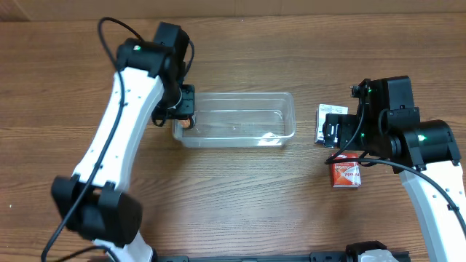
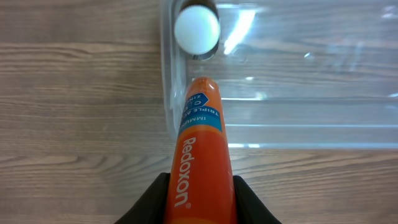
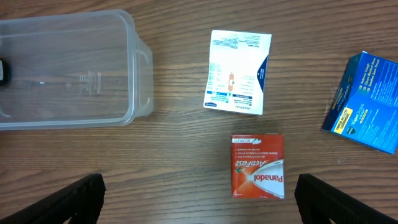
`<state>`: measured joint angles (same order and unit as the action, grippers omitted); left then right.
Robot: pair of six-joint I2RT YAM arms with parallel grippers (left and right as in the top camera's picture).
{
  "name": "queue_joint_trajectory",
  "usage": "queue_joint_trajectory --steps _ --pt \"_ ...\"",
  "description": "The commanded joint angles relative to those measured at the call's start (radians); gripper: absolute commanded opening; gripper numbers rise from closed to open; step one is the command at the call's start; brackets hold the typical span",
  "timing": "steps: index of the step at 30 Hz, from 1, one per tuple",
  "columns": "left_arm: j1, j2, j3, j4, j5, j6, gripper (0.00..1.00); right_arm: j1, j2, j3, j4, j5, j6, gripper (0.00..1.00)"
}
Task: Pack container
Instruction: 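Grasp the orange Redoxon tube and place it in the container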
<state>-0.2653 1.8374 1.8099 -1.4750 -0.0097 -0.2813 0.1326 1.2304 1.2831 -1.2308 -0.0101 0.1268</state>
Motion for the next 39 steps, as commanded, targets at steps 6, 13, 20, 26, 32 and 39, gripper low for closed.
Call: queue_joint_trajectory --steps 6,13,20,26,32,39 --pt "-0.005 0.050 -0.103 0.076 0.023 -0.010 0.04 0.001 -0.009 0.029 0.003 0.012 0.004 1.00" --pt "-0.005 0.052 -0.241 0.197 0.026 -0.011 0.04 0.001 -0.009 0.029 0.005 0.012 0.004 1.00" --pt "-0.004 0.053 -0.266 0.234 0.026 -0.011 0.11 0.001 -0.009 0.029 0.005 0.012 0.004 1.00" --pt "-0.004 0.053 -0.266 0.234 0.026 -0.010 0.24 0.001 -0.009 0.029 0.002 0.012 0.004 1.00" --pt "-0.004 0.053 -0.266 0.232 0.029 -0.010 0.57 0.001 -0.009 0.029 0.002 0.012 0.004 1.00" --pt "-0.004 0.053 -0.264 0.230 0.029 -0.010 0.59 0.001 -0.009 0.029 0.002 0.012 0.004 1.00"
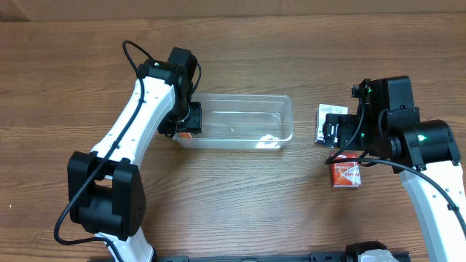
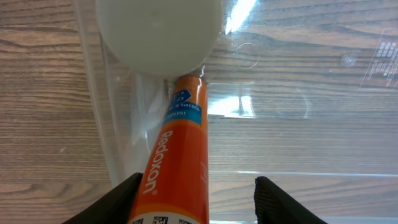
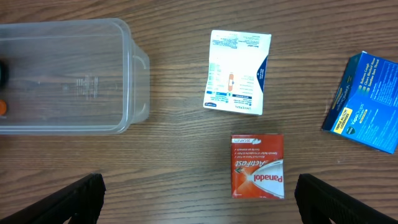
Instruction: Pack container
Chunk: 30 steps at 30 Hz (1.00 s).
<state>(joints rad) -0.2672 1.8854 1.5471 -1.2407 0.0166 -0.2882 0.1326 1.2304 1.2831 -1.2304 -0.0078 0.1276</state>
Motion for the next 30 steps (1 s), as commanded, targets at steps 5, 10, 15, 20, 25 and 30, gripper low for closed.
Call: queue_joint_trajectory --steps 5,10,15,20,25,30 --pt "-0.002 0.003 0.043 -0.015 0.002 0.001 0.63 0.001 -0.009 0.029 0.002 0.010 0.003 1.00" --pt "-0.001 0.001 0.177 -0.070 -0.047 0.005 0.71 0.001 -0.009 0.029 0.002 0.010 0.003 1.00" --pt "-0.001 0.001 0.334 -0.145 -0.097 0.019 0.91 0.001 -0.009 0.029 0.000 0.010 0.003 1.00" --pt "-0.001 -0.016 0.471 -0.211 -0.127 0.023 1.00 0.001 -0.009 0.029 -0.014 -0.018 0.005 1.00" --pt "0.002 -0.112 0.534 -0.217 -0.132 0.031 1.00 0.001 0.013 0.057 0.021 -0.024 0.035 1.00" --pt "0.059 -0.244 0.534 -0.215 -0.127 0.022 1.00 0.001 0.163 0.258 0.024 -0.016 0.042 1.00"
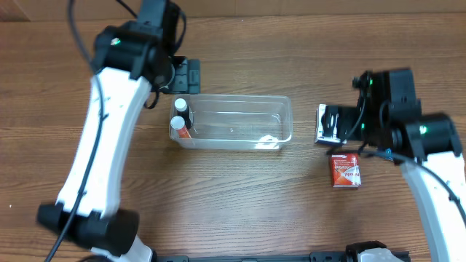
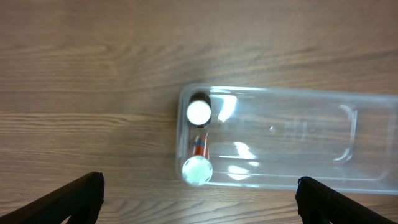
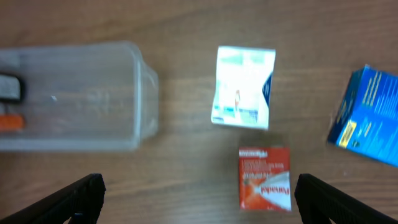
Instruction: Pack container
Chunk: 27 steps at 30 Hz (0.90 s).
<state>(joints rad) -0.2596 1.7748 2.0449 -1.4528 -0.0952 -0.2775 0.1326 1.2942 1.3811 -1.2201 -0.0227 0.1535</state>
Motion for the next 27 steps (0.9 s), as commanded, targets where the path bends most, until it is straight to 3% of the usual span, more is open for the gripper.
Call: queue_joint_trajectory --steps 1,5,12,27 --pt "0.071 -0.157 0.037 -0.006 -0.016 0.011 1.00 0.001 0.142 0.209 0.009 0.016 0.016 1.00" --pt "0.170 -0.217 0.037 -0.014 -0.008 0.027 1.00 -0.022 0.300 0.331 0.015 0.062 0.035 1.00" --pt "0.371 -0.209 0.018 -0.034 0.165 0.069 1.00 -0.147 0.530 0.335 -0.002 -0.002 0.029 1.00" --pt "0.384 -0.159 0.016 -0.035 0.170 0.076 1.00 -0.152 0.790 0.224 0.001 -0.002 -0.057 1.00"
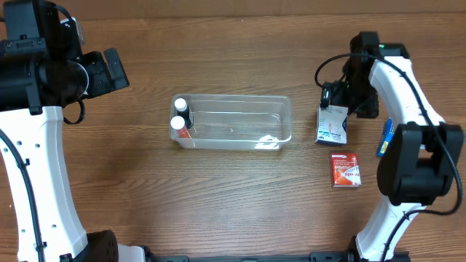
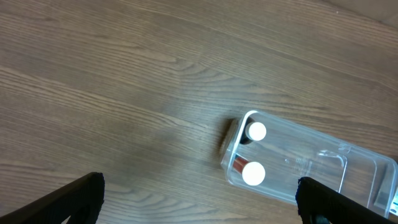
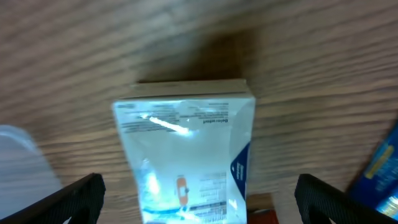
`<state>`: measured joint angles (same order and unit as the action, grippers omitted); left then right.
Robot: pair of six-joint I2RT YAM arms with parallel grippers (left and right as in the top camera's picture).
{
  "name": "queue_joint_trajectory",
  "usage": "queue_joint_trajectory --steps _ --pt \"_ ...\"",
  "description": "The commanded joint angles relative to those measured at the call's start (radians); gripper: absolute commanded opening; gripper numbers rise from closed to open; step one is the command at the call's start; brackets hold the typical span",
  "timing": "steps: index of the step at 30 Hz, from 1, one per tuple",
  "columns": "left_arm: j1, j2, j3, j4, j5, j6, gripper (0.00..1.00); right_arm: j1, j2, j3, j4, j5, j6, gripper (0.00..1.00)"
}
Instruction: Pack container
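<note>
The clear plastic container [image 1: 240, 122] lies mid-table. At its left end stand two white-capped tubes [image 1: 177, 124], one of them orange [image 2: 238, 163]. My left gripper [image 1: 111, 69] hangs open high over bare table, up and left of the container [image 2: 305, 168]. My right gripper [image 1: 341, 100] is open and low over the white medicine box [image 1: 331, 126], whose blurred top [image 3: 186, 149] fills the space between the fingers. A red Panadol box [image 1: 345, 169] lies in front of the white one.
A blue box [image 1: 386, 138] lies right of the white box, its edge showing in the right wrist view [image 3: 382, 165]. A corner of the container [image 3: 18, 152] shows at that view's left. Brown wooden table [image 1: 233, 211] lies all around.
My left gripper has gone from just above the container's left end to high and far left. My right gripper has dropped from above the boxes to low over the white box.
My left gripper held the orange Redoxon tube at the container's left end, beside another white-capped tube. Then its jaws stood apart with the tube inside. Then it was above the container, and now far left. The right gripper stayed above the boxes until now.
</note>
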<state>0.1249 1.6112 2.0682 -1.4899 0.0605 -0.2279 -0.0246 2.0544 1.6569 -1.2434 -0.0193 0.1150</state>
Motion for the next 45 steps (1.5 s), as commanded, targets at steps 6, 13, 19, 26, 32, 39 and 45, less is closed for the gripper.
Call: queue_joint_trajectory --steps 6,13,19,26,32,39,45 --pt "-0.001 0.005 -0.008 0.002 0.014 0.026 1.00 0.006 0.033 -0.169 0.120 -0.011 -0.019 1.00" --pt "-0.001 0.005 -0.008 0.001 0.014 0.026 1.00 0.006 0.033 -0.191 0.137 -0.013 -0.018 0.99" --pt "-0.001 0.005 -0.008 0.002 0.014 0.026 1.00 0.006 0.033 -0.191 0.136 -0.013 -0.018 1.00" --pt "-0.001 0.005 -0.008 0.002 0.014 0.026 1.00 0.006 0.023 -0.156 0.114 -0.012 -0.018 1.00" --pt "-0.001 0.005 -0.008 0.002 0.014 0.026 1.00 0.006 -0.060 -0.110 0.087 -0.003 -0.014 1.00" --pt "-0.001 0.005 -0.008 -0.001 0.014 0.027 1.00 0.006 -0.094 -0.118 0.087 0.010 -0.015 1.00" --pt "-0.001 0.005 -0.008 -0.006 0.014 0.034 1.00 0.006 -0.094 -0.161 0.120 0.010 -0.014 1.00"
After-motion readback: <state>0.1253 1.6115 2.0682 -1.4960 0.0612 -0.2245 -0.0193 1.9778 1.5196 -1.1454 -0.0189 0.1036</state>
